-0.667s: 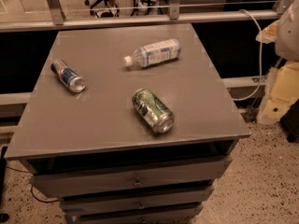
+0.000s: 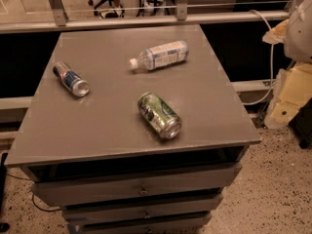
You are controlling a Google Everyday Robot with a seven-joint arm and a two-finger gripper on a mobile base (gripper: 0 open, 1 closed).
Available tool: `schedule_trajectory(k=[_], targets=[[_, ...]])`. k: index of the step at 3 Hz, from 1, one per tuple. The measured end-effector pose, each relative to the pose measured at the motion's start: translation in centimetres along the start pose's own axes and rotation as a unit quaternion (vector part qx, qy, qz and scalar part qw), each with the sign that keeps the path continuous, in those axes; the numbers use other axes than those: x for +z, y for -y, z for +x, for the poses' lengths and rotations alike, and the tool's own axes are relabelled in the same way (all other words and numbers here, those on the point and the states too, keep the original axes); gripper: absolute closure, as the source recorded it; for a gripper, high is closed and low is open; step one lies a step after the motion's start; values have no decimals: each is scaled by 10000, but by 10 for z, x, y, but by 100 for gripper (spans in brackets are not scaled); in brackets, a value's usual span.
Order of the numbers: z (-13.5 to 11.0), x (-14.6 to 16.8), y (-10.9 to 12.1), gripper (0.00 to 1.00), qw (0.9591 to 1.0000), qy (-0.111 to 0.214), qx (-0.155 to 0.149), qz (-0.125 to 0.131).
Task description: Move blue plastic bottle near redbull can
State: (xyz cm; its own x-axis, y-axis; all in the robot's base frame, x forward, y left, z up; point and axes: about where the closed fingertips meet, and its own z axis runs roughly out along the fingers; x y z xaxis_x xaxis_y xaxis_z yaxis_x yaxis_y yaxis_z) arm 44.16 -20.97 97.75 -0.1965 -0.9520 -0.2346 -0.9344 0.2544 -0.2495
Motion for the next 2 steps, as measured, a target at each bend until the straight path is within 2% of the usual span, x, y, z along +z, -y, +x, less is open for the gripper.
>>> schedule_trajectory(k=[1,2], targets=[[-28,24,10,0,9986,451,-275,-77],[-66,52,39,0,9937,981,-533,-97]])
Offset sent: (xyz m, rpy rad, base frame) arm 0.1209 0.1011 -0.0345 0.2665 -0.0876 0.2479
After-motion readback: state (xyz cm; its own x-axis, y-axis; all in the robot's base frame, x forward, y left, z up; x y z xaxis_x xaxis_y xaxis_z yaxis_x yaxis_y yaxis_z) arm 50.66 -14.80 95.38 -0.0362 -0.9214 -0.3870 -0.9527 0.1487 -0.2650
